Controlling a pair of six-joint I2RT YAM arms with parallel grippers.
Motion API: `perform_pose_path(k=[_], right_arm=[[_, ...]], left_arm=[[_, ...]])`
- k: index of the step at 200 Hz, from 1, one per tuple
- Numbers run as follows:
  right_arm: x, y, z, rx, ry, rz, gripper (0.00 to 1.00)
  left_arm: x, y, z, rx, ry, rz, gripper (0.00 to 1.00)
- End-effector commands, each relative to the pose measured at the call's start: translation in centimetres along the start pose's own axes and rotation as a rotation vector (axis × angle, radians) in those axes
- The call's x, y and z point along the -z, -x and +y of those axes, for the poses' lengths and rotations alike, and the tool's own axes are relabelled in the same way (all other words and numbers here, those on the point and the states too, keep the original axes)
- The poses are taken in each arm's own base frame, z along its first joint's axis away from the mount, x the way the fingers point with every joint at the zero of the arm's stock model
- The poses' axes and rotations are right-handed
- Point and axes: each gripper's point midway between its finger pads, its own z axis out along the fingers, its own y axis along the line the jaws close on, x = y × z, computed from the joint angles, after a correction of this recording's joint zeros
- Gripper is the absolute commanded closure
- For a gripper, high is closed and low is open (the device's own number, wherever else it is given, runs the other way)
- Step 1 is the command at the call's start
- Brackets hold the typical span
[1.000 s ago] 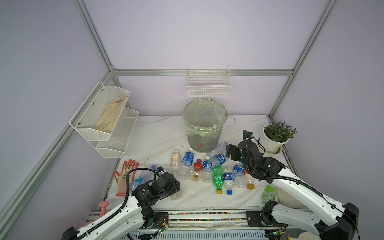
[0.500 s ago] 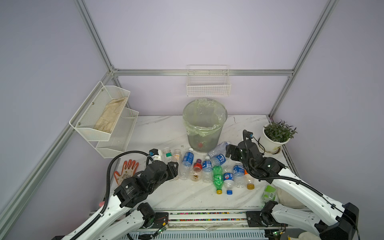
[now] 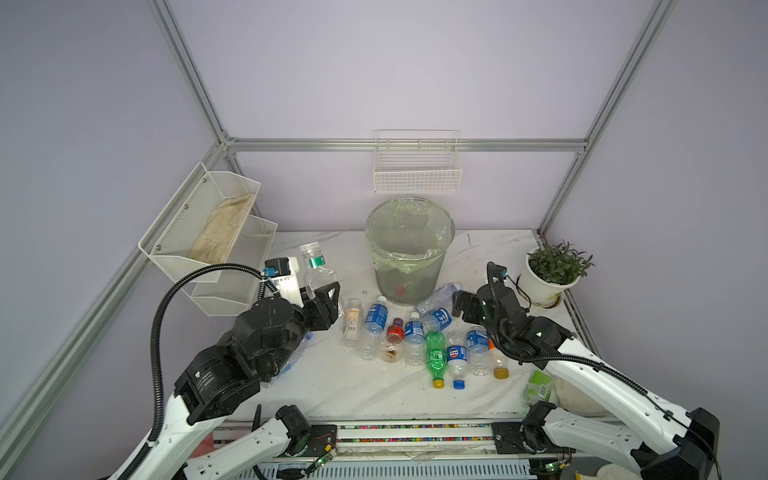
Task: Throw the plastic bottles in the bin
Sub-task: 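Lift the green-labelled bottle with the left gripper up toward the bin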
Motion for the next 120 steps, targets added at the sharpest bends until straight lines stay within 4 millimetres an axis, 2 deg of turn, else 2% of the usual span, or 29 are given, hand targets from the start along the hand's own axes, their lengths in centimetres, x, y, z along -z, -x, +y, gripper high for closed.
perform_pose_path(k=[1,48,120], right_arm=[[-0.1,-0.8,-0.5,-0.022,-0.003,0.014,0.03],[-0.2,-1.6,-0.7,-0.038,0.012,0.032,0.02],[-0.4,-2.4,-0.7,-0.057,0.023,0.053,0.03]], left_arm=[[2.1,6.0,-1.7,-0.047,-0.048,-0.163,0.62],[3.1,10.0,-4.2,-0.066,-0.134,-0.279,0.63],[2.2,12.7,-8.3,-0.107,-0.248,-0.37,0.63]])
